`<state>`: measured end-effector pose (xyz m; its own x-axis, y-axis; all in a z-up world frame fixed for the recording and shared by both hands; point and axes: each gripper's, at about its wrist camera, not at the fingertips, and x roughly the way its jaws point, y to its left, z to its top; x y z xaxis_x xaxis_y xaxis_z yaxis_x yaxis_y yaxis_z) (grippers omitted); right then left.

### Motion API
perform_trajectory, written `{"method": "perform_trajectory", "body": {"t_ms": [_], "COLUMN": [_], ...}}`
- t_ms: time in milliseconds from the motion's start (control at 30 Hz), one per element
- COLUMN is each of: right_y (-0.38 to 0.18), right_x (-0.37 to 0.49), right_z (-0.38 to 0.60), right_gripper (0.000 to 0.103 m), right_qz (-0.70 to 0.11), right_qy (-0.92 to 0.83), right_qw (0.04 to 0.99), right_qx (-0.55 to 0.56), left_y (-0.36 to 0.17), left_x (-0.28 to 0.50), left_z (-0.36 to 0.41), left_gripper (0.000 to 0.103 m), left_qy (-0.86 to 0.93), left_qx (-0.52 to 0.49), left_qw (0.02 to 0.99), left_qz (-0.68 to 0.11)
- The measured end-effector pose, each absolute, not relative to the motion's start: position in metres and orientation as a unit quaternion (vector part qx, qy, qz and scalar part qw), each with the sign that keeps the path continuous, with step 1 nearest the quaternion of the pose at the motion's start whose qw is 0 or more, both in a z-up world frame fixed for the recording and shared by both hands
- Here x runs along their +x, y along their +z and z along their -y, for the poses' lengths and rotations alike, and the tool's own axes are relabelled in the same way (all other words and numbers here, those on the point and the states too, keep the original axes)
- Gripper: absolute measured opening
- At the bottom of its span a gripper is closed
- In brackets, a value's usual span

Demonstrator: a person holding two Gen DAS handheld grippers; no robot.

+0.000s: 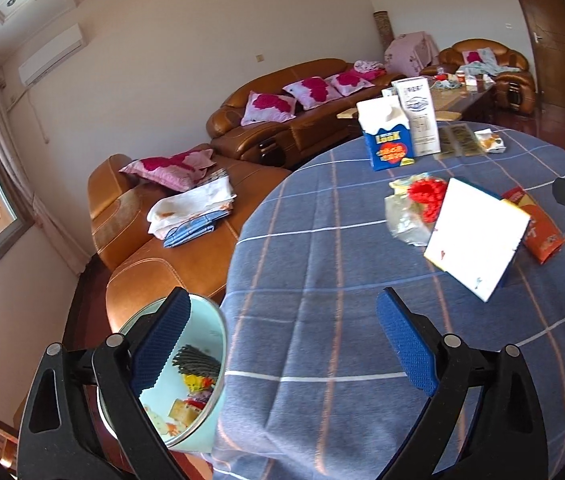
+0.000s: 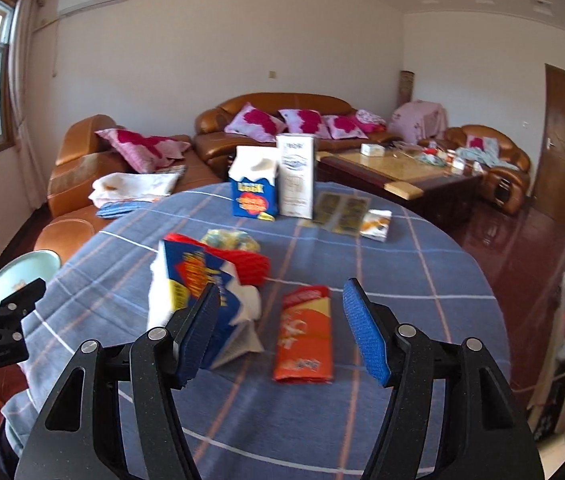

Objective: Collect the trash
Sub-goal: 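Move both tools back over the table toward the white box and red snack bag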

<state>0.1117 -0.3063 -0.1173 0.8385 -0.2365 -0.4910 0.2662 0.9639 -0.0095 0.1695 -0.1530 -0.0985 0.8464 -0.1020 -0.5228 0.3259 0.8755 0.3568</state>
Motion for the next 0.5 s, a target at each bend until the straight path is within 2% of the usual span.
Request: {"method": "perform_trajectory", "body": {"t_ms": [167, 500], "right_y": [-0.133, -0.145], "right_x": [0.105, 0.080], "right_z": [0.335, 0.352], "right_gripper": [0.064, 0.064], "right_qz": [-0.276, -0.281], "right_qy": [-0.172, -0.205], "right_qw": [0.944, 0.936], "right_qx": [0.051, 0.060], "left_y": [-0.099, -0.115], "left_x": [0.158, 0.157], "left_z": [0.193, 0.237], "left_gripper": [0.097, 0.097], "left_qy": [-0.164, -0.255], "left_qx": [0.228, 0.242], "left_qw": [0.930, 0.911], "left_qz": [-0.237, -0.217]}}
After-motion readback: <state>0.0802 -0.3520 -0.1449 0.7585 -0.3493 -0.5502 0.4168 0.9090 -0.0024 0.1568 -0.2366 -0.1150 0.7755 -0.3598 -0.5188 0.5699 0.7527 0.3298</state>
